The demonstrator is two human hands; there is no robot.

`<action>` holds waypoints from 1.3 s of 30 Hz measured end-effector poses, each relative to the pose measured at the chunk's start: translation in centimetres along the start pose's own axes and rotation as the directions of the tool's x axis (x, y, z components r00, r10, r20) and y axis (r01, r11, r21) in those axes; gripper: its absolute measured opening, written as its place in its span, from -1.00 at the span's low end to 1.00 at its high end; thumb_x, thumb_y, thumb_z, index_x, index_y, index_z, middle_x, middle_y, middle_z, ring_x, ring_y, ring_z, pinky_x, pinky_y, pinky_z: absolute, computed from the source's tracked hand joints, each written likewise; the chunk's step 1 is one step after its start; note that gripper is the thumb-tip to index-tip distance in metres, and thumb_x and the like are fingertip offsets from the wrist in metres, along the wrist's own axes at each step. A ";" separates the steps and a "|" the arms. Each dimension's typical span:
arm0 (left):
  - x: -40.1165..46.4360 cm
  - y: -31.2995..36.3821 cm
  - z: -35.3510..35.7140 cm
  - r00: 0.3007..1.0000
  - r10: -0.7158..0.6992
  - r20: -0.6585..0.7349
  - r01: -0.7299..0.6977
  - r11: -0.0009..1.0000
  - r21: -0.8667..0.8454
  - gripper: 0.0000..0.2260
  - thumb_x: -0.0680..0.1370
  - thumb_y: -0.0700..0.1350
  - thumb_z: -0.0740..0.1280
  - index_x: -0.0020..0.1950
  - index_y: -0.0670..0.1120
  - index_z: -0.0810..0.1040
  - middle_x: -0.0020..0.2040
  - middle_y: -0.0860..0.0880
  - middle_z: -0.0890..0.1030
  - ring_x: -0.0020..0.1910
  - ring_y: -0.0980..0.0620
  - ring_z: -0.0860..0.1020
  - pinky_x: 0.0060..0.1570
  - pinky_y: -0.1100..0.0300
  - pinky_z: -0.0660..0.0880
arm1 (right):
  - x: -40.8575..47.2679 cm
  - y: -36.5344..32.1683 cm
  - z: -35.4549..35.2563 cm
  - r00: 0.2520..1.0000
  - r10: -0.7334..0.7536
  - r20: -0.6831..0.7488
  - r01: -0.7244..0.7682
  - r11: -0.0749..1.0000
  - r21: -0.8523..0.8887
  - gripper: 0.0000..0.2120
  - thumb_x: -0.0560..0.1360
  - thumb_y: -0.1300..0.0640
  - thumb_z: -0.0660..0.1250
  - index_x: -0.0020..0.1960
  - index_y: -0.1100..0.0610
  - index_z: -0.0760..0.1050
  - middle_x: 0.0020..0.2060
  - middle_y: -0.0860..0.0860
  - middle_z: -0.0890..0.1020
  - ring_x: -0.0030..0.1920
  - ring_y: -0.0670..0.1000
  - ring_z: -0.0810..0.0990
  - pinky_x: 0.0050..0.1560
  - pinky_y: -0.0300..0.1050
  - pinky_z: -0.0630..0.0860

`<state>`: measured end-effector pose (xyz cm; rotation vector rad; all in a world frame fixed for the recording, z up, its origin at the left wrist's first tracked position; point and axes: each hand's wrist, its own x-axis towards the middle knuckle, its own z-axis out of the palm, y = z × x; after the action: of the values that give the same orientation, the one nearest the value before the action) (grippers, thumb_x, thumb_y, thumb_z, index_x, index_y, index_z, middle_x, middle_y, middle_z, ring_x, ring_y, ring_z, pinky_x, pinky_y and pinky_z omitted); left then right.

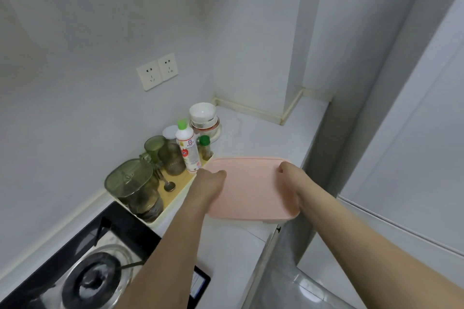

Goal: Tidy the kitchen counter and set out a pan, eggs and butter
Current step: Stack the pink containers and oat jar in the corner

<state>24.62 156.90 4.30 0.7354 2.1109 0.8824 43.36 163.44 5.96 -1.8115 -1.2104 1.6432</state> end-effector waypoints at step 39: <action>41.7 16.7 16.0 0.978 -0.155 0.138 0.127 0.973 0.194 -0.58 0.51 -0.11 0.37 0.29 -0.30 0.45 0.17 -0.23 0.55 0.09 -0.21 0.56 0.12 -0.01 0.53 | 40.0 -11.3 2.9 0.946 0.298 -0.130 -0.235 0.902 0.362 -0.62 0.58 0.16 0.16 0.33 0.33 0.37 0.27 0.27 0.49 0.27 0.27 0.48 0.17 0.06 0.46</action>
<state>16.85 202.48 -7.46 0.7121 2.0971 0.5416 34.15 201.07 -9.39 -1.9093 -0.5692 1.6609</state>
